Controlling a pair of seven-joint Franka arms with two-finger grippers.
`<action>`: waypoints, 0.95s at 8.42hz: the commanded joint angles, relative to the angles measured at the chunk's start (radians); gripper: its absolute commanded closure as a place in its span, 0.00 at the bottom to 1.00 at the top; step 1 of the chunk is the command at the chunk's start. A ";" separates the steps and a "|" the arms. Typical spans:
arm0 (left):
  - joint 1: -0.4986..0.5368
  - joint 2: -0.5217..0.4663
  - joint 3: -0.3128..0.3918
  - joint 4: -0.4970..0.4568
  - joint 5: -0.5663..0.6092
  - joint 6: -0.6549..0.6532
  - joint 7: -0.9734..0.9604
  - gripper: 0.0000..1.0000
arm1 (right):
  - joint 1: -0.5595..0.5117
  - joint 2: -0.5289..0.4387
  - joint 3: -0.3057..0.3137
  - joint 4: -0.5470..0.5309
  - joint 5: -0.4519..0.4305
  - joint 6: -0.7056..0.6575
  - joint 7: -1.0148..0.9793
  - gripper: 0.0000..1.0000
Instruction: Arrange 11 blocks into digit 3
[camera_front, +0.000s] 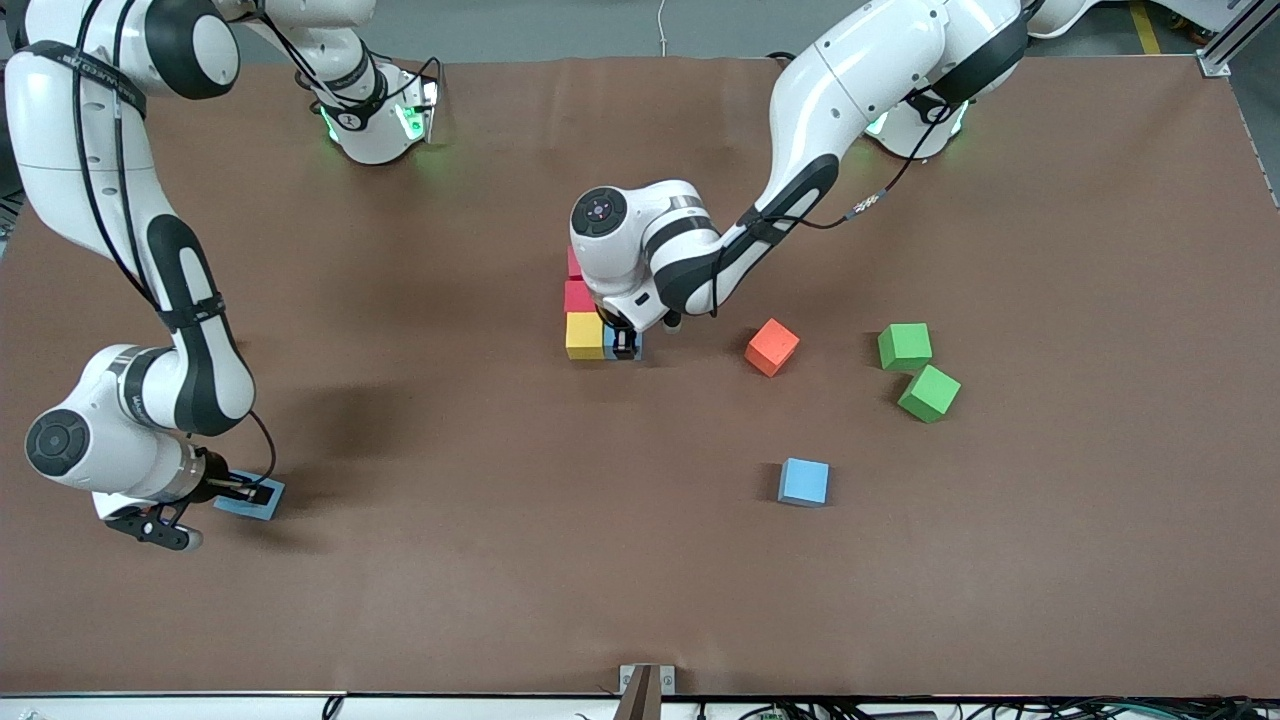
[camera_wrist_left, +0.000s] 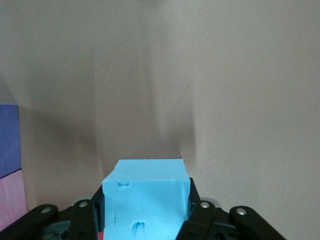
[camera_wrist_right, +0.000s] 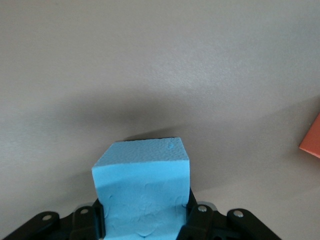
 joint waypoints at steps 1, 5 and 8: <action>-0.023 0.011 0.014 0.016 -0.003 0.012 -0.105 0.10 | 0.025 -0.072 0.017 -0.018 -0.016 -0.074 -0.006 1.00; -0.008 -0.084 0.008 -0.001 -0.009 -0.042 -0.091 0.00 | 0.183 -0.195 0.020 -0.028 -0.002 -0.272 0.009 1.00; 0.095 -0.204 -0.056 -0.097 -0.012 -0.110 0.091 0.00 | 0.283 -0.194 0.032 -0.030 0.075 -0.277 0.032 1.00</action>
